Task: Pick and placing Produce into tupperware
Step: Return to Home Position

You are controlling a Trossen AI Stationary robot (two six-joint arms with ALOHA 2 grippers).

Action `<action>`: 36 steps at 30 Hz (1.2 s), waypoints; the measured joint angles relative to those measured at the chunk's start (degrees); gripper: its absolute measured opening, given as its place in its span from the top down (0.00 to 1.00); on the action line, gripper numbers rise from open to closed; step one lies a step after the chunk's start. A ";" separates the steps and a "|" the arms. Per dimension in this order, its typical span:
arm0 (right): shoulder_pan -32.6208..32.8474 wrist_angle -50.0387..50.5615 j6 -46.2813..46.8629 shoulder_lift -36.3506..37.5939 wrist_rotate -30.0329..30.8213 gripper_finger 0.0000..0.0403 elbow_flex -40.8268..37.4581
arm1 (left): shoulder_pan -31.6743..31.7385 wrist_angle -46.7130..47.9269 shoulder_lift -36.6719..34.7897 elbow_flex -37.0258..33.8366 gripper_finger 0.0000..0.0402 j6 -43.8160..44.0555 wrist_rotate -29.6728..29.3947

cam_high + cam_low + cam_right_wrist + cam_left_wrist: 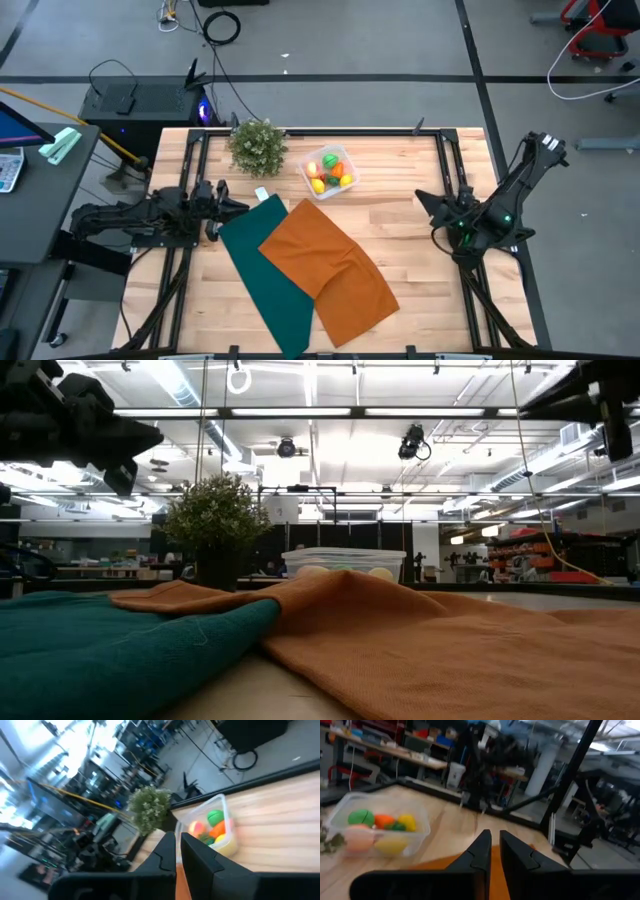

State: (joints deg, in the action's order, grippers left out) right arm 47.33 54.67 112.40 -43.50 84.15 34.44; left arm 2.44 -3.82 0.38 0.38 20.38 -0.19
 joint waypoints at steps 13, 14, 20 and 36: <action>2.11 -7.07 5.42 0.59 1.32 1.00 -13.31 | 0.00 -1.26 -0.02 0.00 0.92 -0.02 -0.11; 2.10 -7.90 5.37 1.03 1.26 1.00 -14.15 | 0.00 -1.28 -0.02 0.00 0.92 -0.02 -0.11; 0.20 -7.59 -0.25 1.78 1.51 1.00 -15.07 | 0.00 -1.35 -0.02 0.00 0.90 -0.04 -0.17; -4.03 6.98 2.75 1.78 3.43 1.00 -15.11 | -0.02 -1.50 -0.02 0.00 0.92 -0.07 -0.20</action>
State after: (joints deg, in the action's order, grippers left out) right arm 43.30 61.65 115.15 -41.71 87.58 19.33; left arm 2.42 -5.32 0.36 0.38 20.31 -0.38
